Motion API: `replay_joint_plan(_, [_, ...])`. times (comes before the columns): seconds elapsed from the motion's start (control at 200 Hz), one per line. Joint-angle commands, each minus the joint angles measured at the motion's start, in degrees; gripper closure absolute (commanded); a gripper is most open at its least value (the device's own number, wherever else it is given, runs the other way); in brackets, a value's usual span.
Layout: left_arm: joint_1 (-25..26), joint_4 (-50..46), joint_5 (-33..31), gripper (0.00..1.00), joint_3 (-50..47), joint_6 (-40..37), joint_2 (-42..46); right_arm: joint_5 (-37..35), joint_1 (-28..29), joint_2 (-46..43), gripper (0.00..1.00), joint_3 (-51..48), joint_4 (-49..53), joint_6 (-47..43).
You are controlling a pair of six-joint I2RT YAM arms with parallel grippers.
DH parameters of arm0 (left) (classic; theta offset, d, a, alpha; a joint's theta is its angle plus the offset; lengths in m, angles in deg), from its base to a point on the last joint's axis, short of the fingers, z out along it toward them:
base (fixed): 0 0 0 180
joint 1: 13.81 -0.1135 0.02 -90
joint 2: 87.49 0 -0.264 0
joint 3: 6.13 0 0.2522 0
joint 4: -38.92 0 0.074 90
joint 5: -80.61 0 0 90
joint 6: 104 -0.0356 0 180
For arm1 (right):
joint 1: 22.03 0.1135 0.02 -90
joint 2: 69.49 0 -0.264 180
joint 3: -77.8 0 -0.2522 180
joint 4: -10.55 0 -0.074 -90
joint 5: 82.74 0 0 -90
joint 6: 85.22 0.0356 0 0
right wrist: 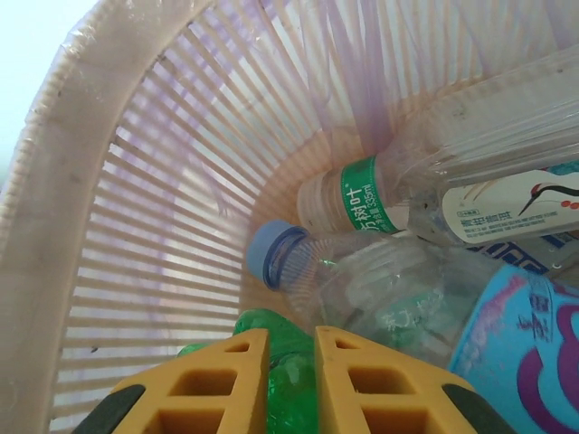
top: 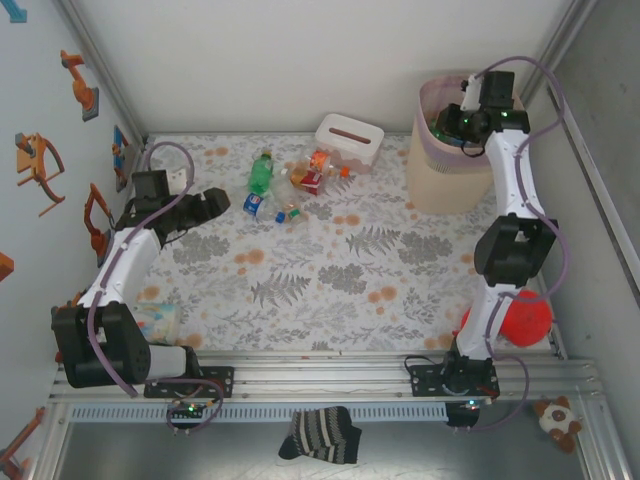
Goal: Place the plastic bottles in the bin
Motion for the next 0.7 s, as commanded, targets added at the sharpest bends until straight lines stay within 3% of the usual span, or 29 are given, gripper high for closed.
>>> replay_joint_plan(0.0, [0.90,-1.41,-0.53,0.22,1.40,-0.46,-0.23,-1.47,0.02,-2.80,0.81,2.26,2.78,0.63])
replay_joint_plan(0.155, [2.78,-2.03,-3.33,0.22,2.73,2.62,-1.03,-1.28,0.06,-6.46,0.79,3.79,3.13,0.53])
replay_joint_plan(0.3, [6.14,-4.51,-9.89,0.23,5.68,5.57,-2.65,1.01,0.15,-10.98,0.78,1.30,2.97,0.49])
replay_joint_plan(0.506, [14.20,-14.45,-29.82,0.26,13.86,13.32,-8.26,1.41,2.78,-18.89,0.78,-8.29,0.38,0.69])
replay_joint_plan(0.696, [21.00,-24.26,-48.67,0.24,22.45,30.98,-15.82,0.75,6.78,-24.42,0.77,-15.95,-0.81,1.03])
